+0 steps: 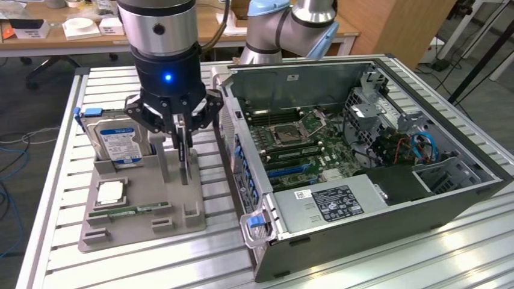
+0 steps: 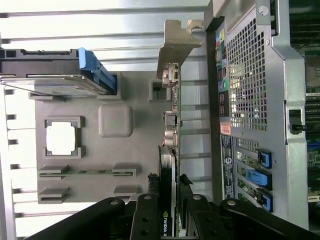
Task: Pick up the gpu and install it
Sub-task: 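Pick up the gpu and move the gpu toward the slot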
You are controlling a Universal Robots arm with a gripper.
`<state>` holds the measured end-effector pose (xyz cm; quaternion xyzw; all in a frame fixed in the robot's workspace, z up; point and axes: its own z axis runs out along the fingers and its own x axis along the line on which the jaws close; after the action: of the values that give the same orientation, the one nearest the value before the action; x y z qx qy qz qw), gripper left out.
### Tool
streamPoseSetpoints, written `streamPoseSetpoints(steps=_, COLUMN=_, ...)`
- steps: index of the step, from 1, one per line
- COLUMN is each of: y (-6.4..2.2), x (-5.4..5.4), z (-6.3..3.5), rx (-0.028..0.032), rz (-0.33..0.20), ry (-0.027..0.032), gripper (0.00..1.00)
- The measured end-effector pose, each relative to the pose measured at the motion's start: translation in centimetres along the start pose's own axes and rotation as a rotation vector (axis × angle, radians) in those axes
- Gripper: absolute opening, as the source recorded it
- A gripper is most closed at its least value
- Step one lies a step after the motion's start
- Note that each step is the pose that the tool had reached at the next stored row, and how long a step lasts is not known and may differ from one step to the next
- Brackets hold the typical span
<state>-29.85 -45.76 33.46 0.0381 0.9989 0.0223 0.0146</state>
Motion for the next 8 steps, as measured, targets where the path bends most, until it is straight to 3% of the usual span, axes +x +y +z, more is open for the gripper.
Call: streamPoseSetpoints(steps=8, y=0.03, x=-0.02, z=-0.61, rx=0.0000, rz=0.000, ry=0.0000, gripper=0.26)
